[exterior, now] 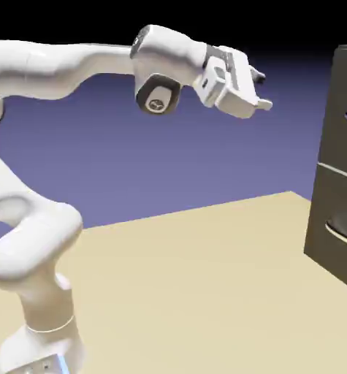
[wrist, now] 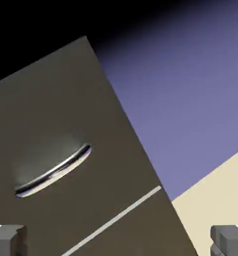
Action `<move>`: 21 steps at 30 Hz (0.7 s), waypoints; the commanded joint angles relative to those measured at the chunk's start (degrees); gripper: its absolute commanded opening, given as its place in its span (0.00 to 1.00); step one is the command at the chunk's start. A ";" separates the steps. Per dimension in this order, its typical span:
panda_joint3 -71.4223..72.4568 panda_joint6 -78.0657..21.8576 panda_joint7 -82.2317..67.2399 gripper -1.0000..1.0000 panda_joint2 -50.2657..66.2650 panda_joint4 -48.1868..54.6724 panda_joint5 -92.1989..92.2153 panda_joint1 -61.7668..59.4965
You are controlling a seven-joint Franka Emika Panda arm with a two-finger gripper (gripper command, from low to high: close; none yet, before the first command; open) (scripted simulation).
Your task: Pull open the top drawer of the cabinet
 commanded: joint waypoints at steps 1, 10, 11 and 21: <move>1.55 -0.37 0.04 0.50 -0.44 1.27 2.48 -2.08; 15.49 -3.68 0.41 0.50 -4.39 12.67 24.77 -20.77; 17.04 -4.05 0.45 0.50 -4.83 13.94 27.25 -22.84; 32.53 -7.73 0.86 0.50 -9.23 26.61 52.01 -43.61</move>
